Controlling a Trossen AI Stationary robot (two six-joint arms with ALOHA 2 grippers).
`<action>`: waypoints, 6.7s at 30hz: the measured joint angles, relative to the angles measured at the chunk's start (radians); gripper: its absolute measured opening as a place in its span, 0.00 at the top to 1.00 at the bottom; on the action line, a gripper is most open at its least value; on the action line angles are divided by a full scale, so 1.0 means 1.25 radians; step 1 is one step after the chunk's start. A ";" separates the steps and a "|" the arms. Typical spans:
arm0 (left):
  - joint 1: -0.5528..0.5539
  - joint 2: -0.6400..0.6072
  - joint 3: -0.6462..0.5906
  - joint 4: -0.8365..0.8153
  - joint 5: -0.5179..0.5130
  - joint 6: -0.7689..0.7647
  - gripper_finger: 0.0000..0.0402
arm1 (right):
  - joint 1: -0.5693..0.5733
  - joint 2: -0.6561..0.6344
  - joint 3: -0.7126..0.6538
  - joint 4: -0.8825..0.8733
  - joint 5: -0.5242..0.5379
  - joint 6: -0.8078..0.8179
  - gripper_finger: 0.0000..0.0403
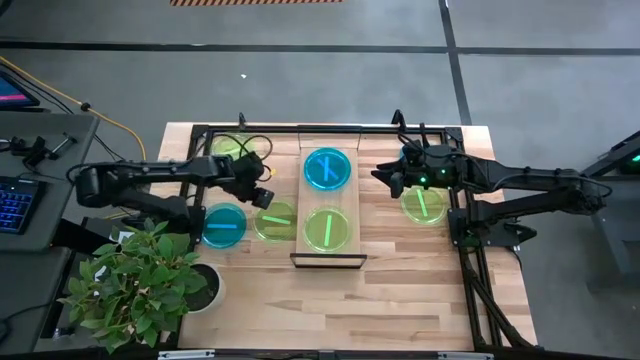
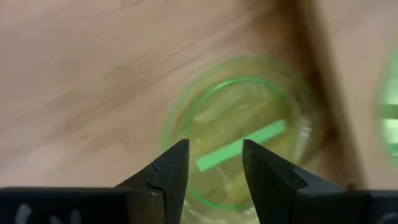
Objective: Place and stack plates onto a shelf
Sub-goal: Stack the green plate on top of the green plate on the shelf, then stack the blue plate on top of the blue plate on the shelf
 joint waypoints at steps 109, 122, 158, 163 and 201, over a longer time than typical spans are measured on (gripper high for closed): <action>-0.312 0.266 0.232 0.263 -0.225 -0.125 1.00 | 0.001 0.002 0.000 -0.054 0.052 -0.003 0.57; -0.314 0.266 0.232 0.263 -0.224 -0.104 0.94 | 0.001 0.002 0.000 -0.064 0.068 -0.004 0.57; -0.145 -0.037 0.218 0.214 -0.311 0.152 0.53 | 0.001 0.035 -0.001 -0.063 0.062 0.001 0.57; -0.132 -0.159 0.109 0.454 -0.248 0.189 0.53 | 0.001 0.038 -0.001 -0.061 0.061 0.003 0.57; -0.133 -0.309 -0.131 0.756 -0.193 0.070 0.53 | -0.195 0.384 0.142 -0.536 -0.008 0.082 0.57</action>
